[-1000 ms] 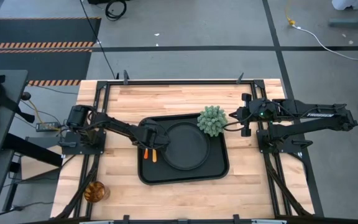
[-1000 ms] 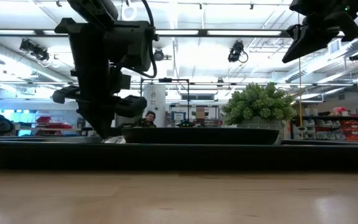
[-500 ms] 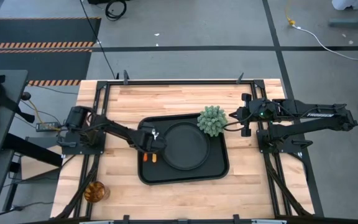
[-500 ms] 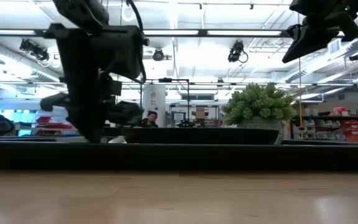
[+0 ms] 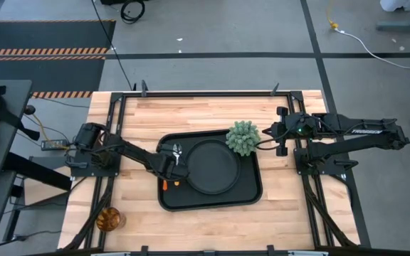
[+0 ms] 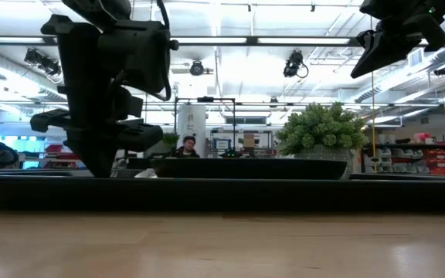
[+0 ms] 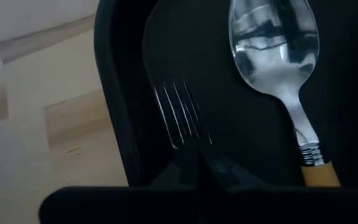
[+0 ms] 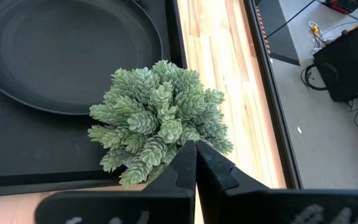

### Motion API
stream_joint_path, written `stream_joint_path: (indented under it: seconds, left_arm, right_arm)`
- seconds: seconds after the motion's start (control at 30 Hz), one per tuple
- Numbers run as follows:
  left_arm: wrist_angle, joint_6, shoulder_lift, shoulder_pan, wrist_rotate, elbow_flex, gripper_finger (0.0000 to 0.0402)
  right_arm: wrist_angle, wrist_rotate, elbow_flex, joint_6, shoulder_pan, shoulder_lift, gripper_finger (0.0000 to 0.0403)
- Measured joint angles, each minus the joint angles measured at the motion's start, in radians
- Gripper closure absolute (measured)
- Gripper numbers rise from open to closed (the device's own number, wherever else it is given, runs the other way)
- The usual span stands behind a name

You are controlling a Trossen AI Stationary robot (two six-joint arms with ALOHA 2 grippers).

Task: Pick and place plate/cup/fork/spoon on tray
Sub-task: Adjust the utensils on the black tray

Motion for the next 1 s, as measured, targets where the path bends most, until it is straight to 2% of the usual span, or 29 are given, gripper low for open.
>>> stream_joint_path:
  seconds: [0.47,0.77,1.0]
  left_arm:
    - [0.090,0.078,-0.010,0.051,-0.078,0.000,0.0401]
    - [0.181,0.114,-0.010,0.066,-0.170,0.000,0.0401]
    - [0.270,0.193,0.008,0.091,-0.174,-0.009,0.0401]
  right_arm:
    - [0.024,-0.080,0.000,0.004,0.000,0.000,0.0395]
    - [0.029,-0.080,-0.010,0.012,0.000,-0.001,0.0395]
    - [0.049,-0.080,-0.050,0.030,0.000,0.000,0.0396]
